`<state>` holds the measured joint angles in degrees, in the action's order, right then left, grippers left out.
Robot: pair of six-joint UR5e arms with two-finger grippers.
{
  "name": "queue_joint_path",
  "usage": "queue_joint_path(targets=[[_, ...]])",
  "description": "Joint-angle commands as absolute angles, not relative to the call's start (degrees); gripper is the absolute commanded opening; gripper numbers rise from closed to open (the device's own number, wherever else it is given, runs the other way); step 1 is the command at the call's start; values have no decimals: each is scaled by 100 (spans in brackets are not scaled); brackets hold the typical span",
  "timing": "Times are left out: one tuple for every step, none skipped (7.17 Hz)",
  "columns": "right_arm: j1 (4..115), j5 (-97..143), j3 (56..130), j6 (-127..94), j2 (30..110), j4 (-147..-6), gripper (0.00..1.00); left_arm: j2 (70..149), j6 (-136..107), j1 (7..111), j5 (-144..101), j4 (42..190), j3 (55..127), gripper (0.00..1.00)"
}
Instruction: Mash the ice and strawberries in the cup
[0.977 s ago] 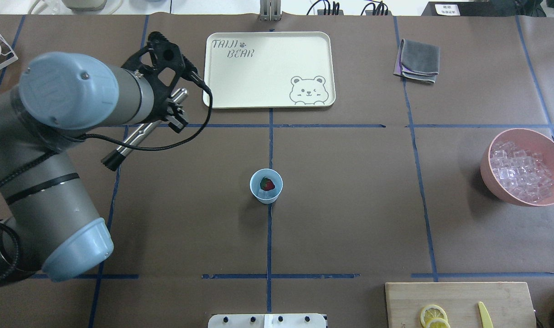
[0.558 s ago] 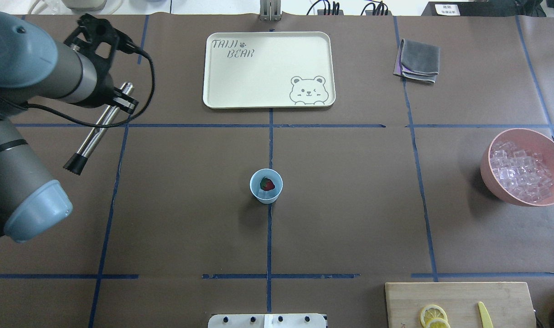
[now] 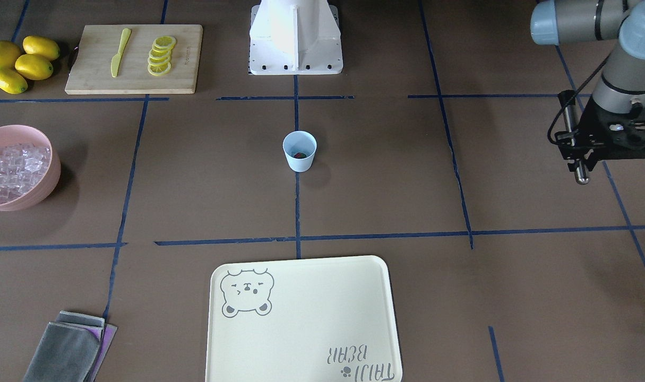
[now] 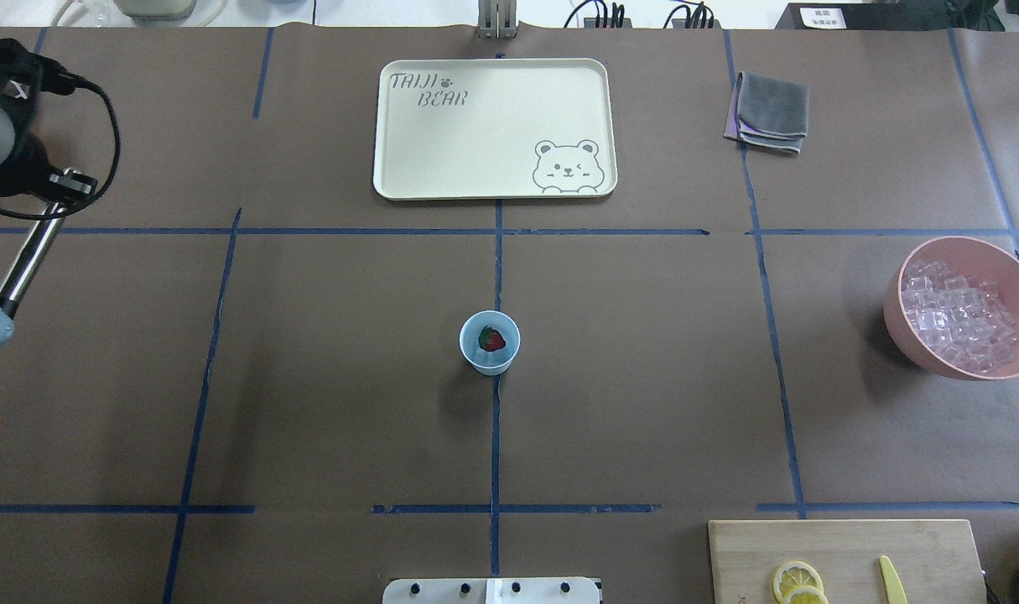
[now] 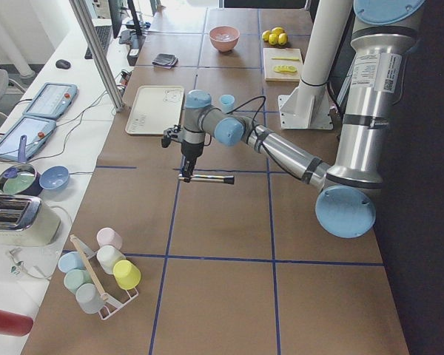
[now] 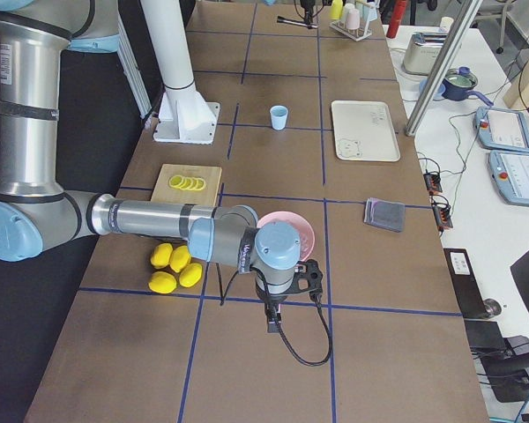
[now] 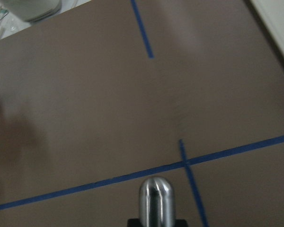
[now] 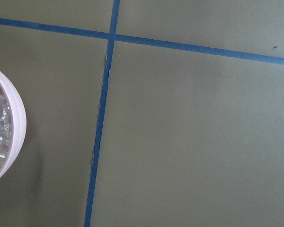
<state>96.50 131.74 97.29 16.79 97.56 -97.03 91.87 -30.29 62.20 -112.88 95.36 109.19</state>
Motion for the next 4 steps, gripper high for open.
queue_joint_path(targets=[[9650,13175,9738,1679,9756,-9703,99,8431,-3093,6538,-11540,11337,10086,10],[9650,13175,9756,1679,9756,-9703,99,8290,-3329,6539,-11540,12173,9559,9],[9650,13175,9756,1679,9756,-9703,99,8314,-3601,6504,-11531,12947,8936,9],[9650,13175,9756,1679,9756,-9703,99,8401,-4056,6478,-11523,13581,8460,10]])
